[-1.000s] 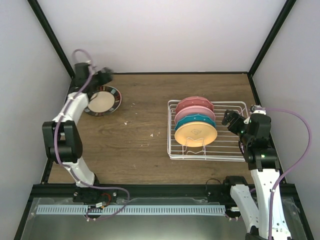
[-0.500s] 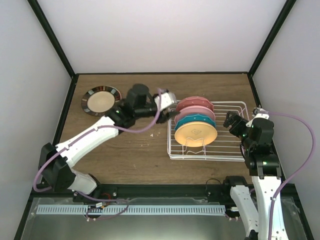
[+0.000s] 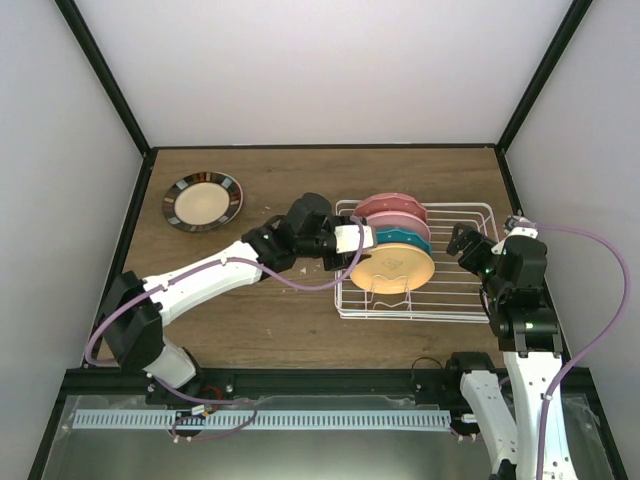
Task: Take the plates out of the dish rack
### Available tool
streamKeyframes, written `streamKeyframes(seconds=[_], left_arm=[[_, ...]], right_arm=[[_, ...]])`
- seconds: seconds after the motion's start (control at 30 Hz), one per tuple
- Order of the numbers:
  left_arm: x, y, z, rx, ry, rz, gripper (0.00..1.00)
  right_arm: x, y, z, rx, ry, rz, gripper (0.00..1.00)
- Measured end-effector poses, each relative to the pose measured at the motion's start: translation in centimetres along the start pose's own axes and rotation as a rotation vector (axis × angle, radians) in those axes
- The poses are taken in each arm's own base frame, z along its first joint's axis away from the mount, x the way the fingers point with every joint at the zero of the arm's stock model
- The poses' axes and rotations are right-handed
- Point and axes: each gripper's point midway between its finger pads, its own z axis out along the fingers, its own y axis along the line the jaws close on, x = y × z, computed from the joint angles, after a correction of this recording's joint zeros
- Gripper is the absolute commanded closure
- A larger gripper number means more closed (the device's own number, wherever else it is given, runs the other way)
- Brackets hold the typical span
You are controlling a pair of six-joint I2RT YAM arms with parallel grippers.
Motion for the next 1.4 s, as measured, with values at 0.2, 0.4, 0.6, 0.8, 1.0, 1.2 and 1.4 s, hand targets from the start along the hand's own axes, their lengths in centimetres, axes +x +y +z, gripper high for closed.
streamKeyframes(seconds=[0.2,0.4,0.6,0.8,1.0,1.2,1.4], left_arm=[[0.5,-1.0,1.2,0.024,0.019,0.021,0.44],[0.6,-1.5,2.4,0.028,0.017,0.043,0.46],[1.7,-1.2,3.9,0.010,0.040,0.050,0.50],[2.9,-1.2,5.5,-0.007,0.067,0.064,0.58],[3.5,-1.2,6.2,-0.037,0.081,0.082,0.71],[3.6,-0.8,6.3,-0.079,0.089,0.079,0.91],[2.6,0.0,6.1,-0.139,0.070,0.078,0.96]], right_arm=[[0.1,-0.1,-0.1,0.002,0.001,-0.001,0.00],[0.2,-0.1,-0.1,0.003,0.005,-0.001,0.00],[0.2,-0.1,-0.2,0.004,0.007,-0.010,0.00],[0.3,-0.2,-0.3,0.004,0.005,-0.019,0.00],[0.3,-0.3,-0.5,0.008,0.004,-0.028,0.00],[0.5,-0.4,-0.6,0.011,0.010,-0.035,0.00],[0.5,-0.4,-0.7,0.010,0.010,-0.035,0.00]])
